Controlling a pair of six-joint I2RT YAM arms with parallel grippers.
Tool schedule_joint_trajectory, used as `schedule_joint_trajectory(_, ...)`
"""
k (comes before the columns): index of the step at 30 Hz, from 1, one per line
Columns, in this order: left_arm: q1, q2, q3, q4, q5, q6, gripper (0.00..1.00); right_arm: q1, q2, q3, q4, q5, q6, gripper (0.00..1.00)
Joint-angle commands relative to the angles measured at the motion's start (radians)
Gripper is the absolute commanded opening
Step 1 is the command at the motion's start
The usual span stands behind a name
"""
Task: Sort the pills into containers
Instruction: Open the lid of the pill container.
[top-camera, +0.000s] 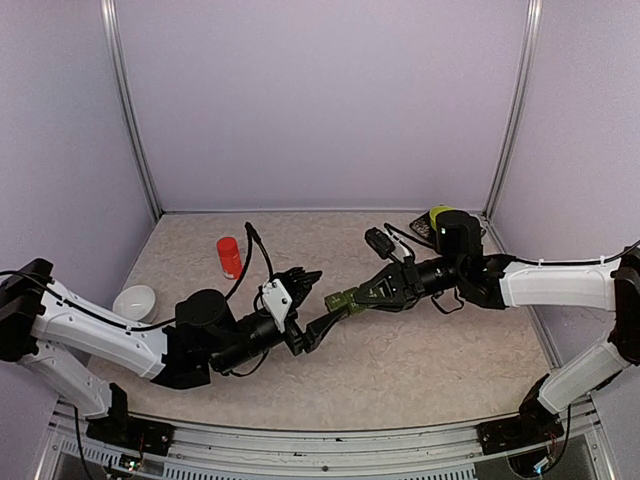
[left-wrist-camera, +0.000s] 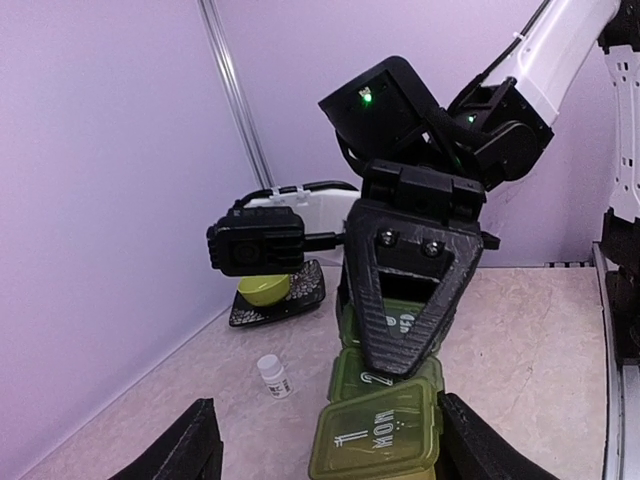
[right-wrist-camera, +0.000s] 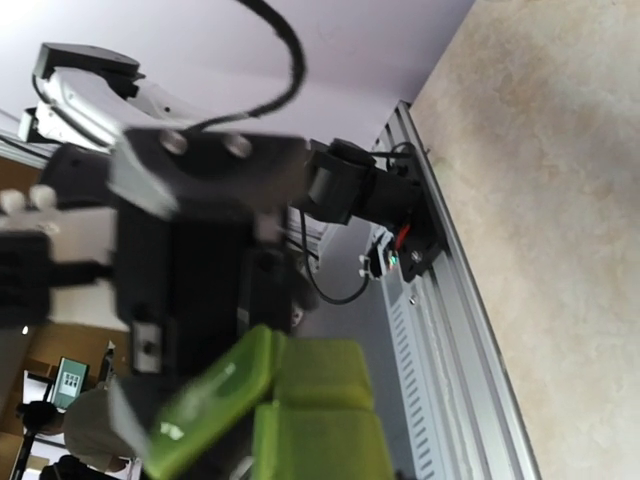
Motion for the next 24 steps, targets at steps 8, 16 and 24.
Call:
schedule_joint_trajectory(8, 0.033, -0.058, 0.029, 0.025, -0.065, -0.037, 0.73, 0.010, 0.017, 0.018, -0.048, -0.023, -0.040, 0.27)
schedule_joint_trajectory(16, 0.075, -0.050, 0.063, -0.031, -0.137, -0.090, 0.73, 0.011, 0.015, 0.019, -0.062, -0.021, -0.054, 0.27)
schedule_joint_trajectory(24, 0.090, -0.010, 0.104, -0.109, -0.135, -0.124, 0.73, 0.010, 0.010, 0.022, -0.065, -0.020, -0.058, 0.28)
